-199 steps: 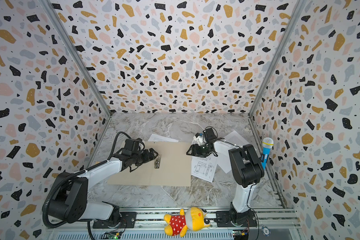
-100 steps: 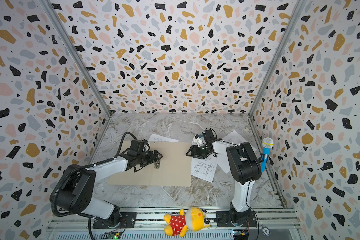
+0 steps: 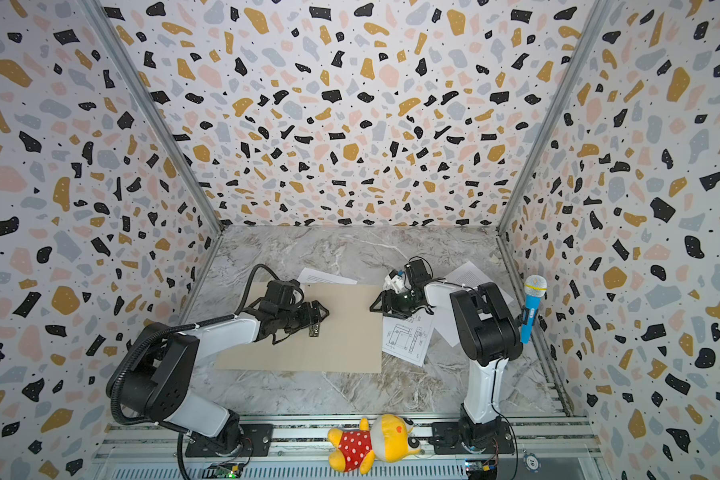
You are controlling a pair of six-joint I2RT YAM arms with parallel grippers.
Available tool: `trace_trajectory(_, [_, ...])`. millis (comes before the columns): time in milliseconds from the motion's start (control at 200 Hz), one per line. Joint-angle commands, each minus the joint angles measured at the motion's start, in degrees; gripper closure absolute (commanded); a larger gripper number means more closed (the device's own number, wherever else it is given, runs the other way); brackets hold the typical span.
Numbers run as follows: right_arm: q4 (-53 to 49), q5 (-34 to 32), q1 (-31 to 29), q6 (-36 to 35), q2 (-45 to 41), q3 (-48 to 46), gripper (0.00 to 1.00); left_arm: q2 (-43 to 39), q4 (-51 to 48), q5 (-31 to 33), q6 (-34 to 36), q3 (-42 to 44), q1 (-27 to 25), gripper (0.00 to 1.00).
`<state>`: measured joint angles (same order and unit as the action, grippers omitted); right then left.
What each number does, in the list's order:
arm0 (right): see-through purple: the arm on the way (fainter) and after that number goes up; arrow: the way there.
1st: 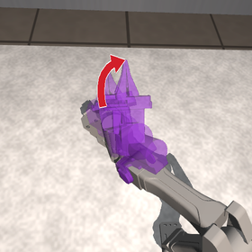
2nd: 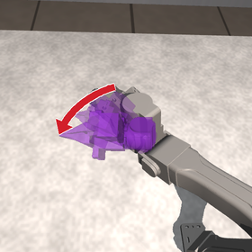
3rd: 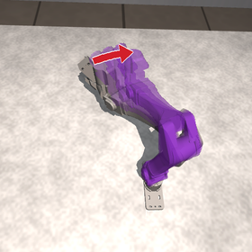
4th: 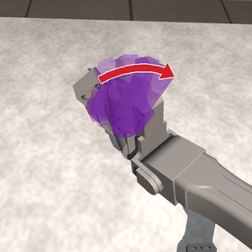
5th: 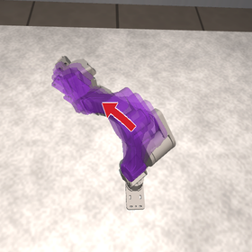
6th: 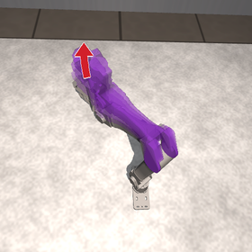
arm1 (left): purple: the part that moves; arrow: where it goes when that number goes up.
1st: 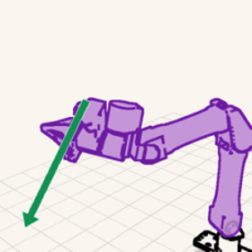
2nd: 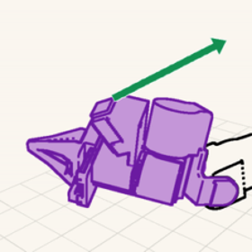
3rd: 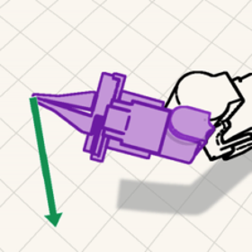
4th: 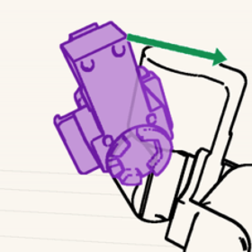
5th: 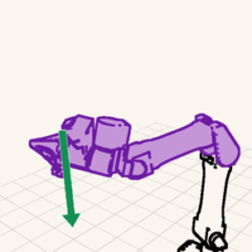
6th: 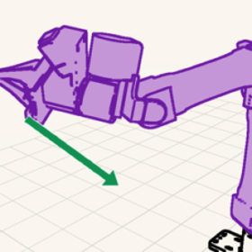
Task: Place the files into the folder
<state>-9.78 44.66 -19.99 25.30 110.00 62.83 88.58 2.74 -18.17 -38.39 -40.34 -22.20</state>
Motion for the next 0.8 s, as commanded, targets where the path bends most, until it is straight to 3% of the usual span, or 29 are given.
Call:
trace_trajectory(0, [0.15, 1.39, 0.04, 1.13, 0.31, -0.35, 0.33, 0.72, 3.17, -0.77, -0.74, -0.04, -0.74, 0.15])
trace_trajectory(476, [5.91, 7.31, 0.5, 6.4, -1.17, -1.3, 0.44, 0.99, 6.64, -1.8, -2.66, 0.62, -1.31, 0.15])
trace_trajectory(796, [6.75, 8.8, 1.03, 7.22, -2.7, -1.13, 0.82, 0.02, 7.56, -2.07, -3.87, 0.37, -1.32, 0.15])
